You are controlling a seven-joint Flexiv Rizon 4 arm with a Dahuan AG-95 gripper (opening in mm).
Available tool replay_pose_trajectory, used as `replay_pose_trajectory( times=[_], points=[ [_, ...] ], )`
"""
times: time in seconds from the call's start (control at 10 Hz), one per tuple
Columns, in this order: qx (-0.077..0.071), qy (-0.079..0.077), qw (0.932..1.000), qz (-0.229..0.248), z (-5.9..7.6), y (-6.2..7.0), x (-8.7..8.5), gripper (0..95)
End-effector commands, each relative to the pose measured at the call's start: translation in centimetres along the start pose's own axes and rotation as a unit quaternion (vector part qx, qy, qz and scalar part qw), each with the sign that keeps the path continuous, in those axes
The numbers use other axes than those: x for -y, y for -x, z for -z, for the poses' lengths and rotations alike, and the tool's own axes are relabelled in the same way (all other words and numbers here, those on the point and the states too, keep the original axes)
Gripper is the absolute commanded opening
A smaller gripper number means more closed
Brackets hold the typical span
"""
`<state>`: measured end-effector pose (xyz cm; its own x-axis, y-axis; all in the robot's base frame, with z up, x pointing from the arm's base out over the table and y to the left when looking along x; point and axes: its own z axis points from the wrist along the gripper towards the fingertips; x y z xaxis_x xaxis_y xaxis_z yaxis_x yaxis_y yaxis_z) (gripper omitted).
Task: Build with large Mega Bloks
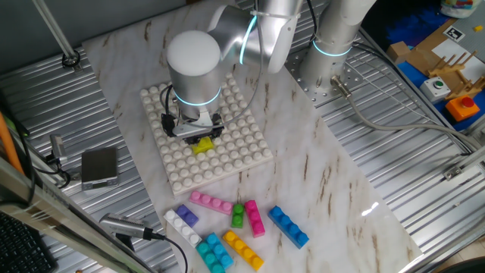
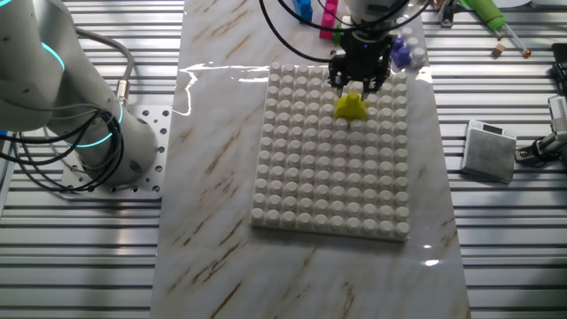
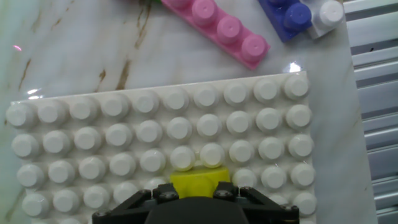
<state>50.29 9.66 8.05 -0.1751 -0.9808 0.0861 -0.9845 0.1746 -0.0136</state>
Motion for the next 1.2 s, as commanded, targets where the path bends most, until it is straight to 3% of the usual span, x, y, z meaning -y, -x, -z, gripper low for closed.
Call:
replay_pose_trajectory(
  times=[0.1, 0.5, 0.8, 1.2],
  points=[
    [0.003, -0.006, 1.0, -0.001, 0.02, -0.09, 0.01, 0.0],
    [0.017, -0.015, 0.9997, -0.002, 0.11, -0.36, -0.02, 0.0],
    [0.039, -0.017, 0.9991, -0.004, 0.12, -0.39, 0.0, 0.0],
    [0.057, -0.019, 0.9982, -0.002, 0.18, -0.54, -0.01, 0.0]
  ],
)
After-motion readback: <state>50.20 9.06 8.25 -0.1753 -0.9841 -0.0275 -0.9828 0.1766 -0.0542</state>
